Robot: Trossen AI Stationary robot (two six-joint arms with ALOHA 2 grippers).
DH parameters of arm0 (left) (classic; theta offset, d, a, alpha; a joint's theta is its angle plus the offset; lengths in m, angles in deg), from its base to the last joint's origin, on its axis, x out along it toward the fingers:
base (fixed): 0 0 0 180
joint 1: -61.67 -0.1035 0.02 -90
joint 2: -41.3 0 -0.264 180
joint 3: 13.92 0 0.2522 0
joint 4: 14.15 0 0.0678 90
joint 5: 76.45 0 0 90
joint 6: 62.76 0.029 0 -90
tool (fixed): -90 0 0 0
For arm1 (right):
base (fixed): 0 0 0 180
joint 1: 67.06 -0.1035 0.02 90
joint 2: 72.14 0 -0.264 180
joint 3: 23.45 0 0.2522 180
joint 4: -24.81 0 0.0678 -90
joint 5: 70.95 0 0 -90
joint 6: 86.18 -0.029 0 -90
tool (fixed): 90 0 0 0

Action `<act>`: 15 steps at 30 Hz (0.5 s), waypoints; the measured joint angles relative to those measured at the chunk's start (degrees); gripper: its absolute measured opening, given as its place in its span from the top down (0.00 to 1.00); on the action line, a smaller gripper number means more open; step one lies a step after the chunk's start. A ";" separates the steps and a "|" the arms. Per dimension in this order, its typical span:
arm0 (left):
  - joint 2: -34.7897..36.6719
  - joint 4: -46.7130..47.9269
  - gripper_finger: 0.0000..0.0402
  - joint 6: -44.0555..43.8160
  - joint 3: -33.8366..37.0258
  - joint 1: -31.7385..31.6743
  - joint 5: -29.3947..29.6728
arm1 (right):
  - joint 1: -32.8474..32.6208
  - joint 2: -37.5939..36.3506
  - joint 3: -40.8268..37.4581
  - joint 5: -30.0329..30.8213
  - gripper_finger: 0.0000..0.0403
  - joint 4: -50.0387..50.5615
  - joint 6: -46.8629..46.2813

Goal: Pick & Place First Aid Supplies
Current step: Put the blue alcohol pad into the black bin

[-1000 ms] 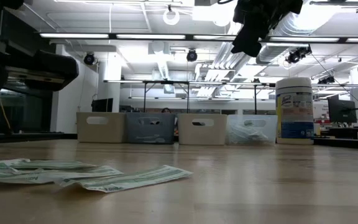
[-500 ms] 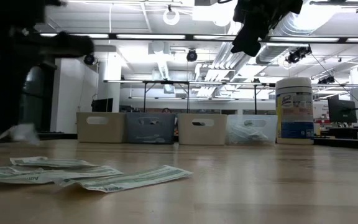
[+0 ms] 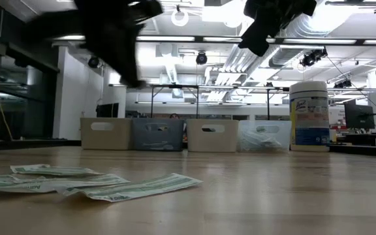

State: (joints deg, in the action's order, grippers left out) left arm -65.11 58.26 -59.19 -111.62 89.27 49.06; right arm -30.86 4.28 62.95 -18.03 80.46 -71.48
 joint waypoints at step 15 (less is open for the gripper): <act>0.10 -5.32 1.00 23.39 -7.15 -12.98 19.08 | 0.00 0.00 0.00 -0.34 0.69 -2.34 -8.54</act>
State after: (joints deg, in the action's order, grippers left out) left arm -65.01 52.95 -35.80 -118.77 76.29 68.14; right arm -30.86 4.28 62.95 -18.37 78.12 -80.01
